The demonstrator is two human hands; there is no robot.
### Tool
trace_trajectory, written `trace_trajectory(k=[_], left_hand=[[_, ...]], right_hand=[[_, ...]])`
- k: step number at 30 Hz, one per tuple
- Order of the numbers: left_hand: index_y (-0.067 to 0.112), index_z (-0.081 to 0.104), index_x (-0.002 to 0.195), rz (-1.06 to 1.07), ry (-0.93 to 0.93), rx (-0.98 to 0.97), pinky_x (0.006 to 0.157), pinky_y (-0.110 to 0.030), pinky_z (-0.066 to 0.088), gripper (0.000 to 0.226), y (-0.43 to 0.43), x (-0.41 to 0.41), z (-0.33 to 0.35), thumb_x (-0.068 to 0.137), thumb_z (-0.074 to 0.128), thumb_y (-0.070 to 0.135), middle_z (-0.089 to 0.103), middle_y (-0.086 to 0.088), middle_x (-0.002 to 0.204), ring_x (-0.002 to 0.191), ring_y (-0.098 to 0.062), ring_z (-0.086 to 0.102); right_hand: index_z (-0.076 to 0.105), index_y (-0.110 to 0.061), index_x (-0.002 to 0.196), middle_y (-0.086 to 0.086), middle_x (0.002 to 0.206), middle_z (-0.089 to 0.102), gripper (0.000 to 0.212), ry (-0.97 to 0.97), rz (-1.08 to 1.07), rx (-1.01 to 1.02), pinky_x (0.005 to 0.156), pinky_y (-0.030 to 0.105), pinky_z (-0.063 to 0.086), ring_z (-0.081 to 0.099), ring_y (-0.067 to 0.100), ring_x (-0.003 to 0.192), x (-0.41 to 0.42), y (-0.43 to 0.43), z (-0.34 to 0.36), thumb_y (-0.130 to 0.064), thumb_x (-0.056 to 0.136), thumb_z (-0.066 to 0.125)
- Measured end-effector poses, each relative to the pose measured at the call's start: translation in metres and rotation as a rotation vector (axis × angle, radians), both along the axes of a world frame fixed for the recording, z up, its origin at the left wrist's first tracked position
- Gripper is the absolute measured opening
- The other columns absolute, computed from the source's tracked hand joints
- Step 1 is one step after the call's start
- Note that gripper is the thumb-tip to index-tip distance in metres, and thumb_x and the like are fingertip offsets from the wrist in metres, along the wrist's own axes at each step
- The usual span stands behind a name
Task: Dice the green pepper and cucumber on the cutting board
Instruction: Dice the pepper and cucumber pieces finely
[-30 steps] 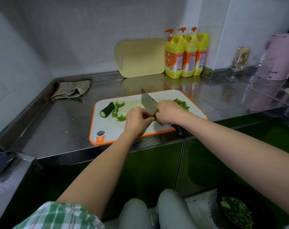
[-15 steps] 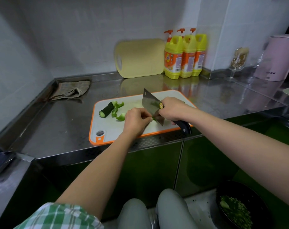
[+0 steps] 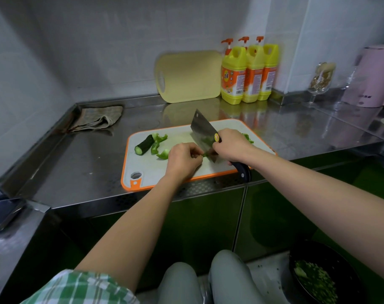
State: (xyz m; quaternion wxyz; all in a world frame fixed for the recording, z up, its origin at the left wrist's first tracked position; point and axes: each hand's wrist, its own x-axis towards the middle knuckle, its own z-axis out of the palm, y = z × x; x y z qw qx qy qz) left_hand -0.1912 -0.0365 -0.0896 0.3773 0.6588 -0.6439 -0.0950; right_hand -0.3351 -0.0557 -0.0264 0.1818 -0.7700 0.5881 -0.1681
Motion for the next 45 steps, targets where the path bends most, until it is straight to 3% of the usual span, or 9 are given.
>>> trace_trajectory(k=[8,17,22,25,30,34,45], left_hand=[[0.018,0.076,0.084,0.015,-0.007,-0.015,0.068,-0.019,0.041,0.009,0.0,0.001,0.0,0.08,0.07,0.012,0.07,0.005,0.079,0.074,-0.009,0.059],[0.017,0.078,0.088,0.021,-0.047,-0.032,0.068,-0.02,0.039,0.011,0.002,-0.001,-0.001,0.082,0.07,0.014,0.072,0.003,0.081,0.072,-0.008,0.056],[0.018,0.076,0.085,0.025,-0.044,-0.04,0.068,-0.023,0.043,0.009,0.003,-0.001,-0.002,0.081,0.07,0.013,0.07,0.004,0.079,0.073,-0.01,0.058],[0.018,0.075,0.084,0.042,-0.036,-0.04,0.069,-0.023,0.046,0.007,0.003,0.0,-0.002,0.079,0.071,0.014,0.07,0.004,0.079,0.074,-0.011,0.059],[0.018,0.074,0.083,0.049,-0.024,-0.049,0.072,-0.024,0.049,0.006,0.003,0.0,-0.003,0.079,0.073,0.013,0.07,0.005,0.079,0.076,-0.011,0.061],[0.017,0.075,0.084,0.052,-0.026,-0.065,0.073,-0.023,0.049,0.007,0.003,0.0,-0.003,0.079,0.072,0.013,0.072,0.002,0.082,0.077,-0.012,0.062],[0.015,0.075,0.086,0.021,-0.046,-0.076,0.07,-0.019,0.042,0.007,0.002,0.001,-0.002,0.08,0.072,0.011,0.069,0.003,0.082,0.075,-0.009,0.057]], right_hand=[[0.051,-0.001,0.09,0.018,0.069,0.057,0.012,0.138,0.058,0.082,0.037,0.021,0.037,0.055,0.025,0.042,0.003,0.012,0.012,-0.009,0.093,0.043],[0.05,-0.002,0.093,0.013,0.071,0.053,0.008,0.097,0.006,0.058,0.042,0.026,0.043,0.057,0.026,0.047,0.013,0.006,0.0,-0.009,0.093,0.046],[0.048,-0.008,0.081,0.01,0.073,0.053,0.016,0.029,-0.023,-0.002,0.048,0.03,0.049,0.06,0.026,0.052,0.006,0.002,-0.003,-0.013,0.096,0.044],[0.043,-0.011,0.072,0.011,0.069,0.054,0.022,0.027,-0.003,0.011,0.045,0.026,0.043,0.058,0.026,0.049,0.001,0.006,0.006,-0.012,0.095,0.044],[0.048,-0.007,0.078,0.013,0.062,0.056,0.016,0.13,0.05,0.056,0.041,0.022,0.038,0.057,0.024,0.045,0.002,0.017,0.014,-0.01,0.093,0.044],[0.044,-0.008,0.07,0.011,0.06,0.055,0.022,0.203,0.04,0.035,0.043,0.024,0.04,0.055,0.022,0.046,0.01,0.018,0.01,-0.009,0.092,0.046],[0.044,-0.005,0.072,0.014,0.067,0.053,0.023,0.202,0.054,0.089,0.041,0.026,0.042,0.053,0.024,0.046,0.014,0.018,0.017,-0.01,0.094,0.047]])
